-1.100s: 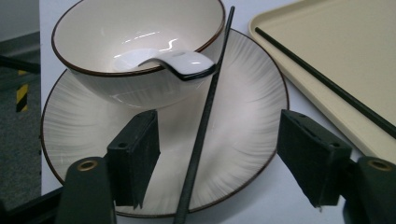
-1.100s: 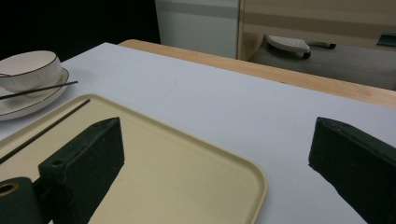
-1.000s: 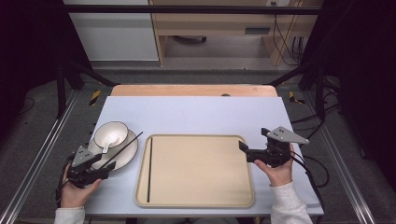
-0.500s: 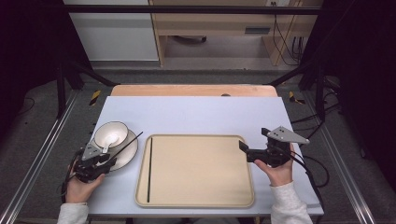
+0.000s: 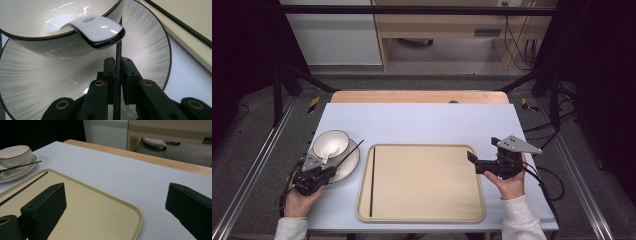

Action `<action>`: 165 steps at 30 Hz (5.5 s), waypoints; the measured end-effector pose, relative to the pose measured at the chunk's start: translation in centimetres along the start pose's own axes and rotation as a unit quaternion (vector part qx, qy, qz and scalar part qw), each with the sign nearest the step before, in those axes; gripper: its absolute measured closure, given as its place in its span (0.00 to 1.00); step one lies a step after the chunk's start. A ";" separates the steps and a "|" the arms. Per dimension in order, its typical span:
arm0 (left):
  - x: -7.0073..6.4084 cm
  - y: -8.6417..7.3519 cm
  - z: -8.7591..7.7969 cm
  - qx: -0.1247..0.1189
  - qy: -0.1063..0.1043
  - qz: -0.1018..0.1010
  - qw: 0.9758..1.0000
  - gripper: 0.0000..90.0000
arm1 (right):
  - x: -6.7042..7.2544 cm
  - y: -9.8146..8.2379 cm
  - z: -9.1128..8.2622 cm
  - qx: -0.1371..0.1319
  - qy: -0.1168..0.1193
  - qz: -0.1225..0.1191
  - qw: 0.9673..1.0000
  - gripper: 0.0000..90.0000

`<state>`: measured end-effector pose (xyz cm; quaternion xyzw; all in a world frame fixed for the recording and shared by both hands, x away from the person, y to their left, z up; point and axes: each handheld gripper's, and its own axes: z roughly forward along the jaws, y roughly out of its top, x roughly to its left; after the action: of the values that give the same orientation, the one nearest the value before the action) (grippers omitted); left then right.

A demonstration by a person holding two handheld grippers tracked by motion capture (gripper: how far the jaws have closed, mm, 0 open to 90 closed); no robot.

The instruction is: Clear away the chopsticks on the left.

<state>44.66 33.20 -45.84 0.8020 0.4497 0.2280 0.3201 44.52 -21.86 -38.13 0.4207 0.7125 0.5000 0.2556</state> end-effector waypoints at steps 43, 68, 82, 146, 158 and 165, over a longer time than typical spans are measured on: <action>-7.4 1.9 -2.6 -0.086 0.003 -0.047 0.995 0.95 | -0.2 0.2 -0.5 -0.006 -0.005 0.001 1.000 0.04; -12.1 2.8 -2.9 -0.134 0.034 -0.109 0.984 0.95 | -0.1 0.2 -0.5 -0.010 -0.001 0.004 1.000 0.04; -14.4 3.4 -2.4 -0.157 0.030 -0.158 0.974 0.95 | 0.0 0.5 -1.0 -0.019 0.004 0.005 1.000 0.04; -18.0 0.9 3.2 -0.070 0.040 -0.186 0.979 0.94 | 0.3 0.1 -0.1 -0.003 0.006 0.000 1.000 0.04; -16.8 2.4 1.4 -0.105 -0.006 -0.160 0.981 0.78 | 0.0 0.3 -0.6 -0.011 0.003 0.001 1.000 0.04; -14.5 4.6 -0.9 -0.144 -0.058 -0.099 0.983 0.56 | 0.0 0.3 -0.8 -0.015 0.003 0.004 1.000 0.03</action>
<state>39.56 19.12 -43.03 0.7111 0.4698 0.2105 0.4788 44.06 -22.22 -37.54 0.4184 0.7039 0.5130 0.2574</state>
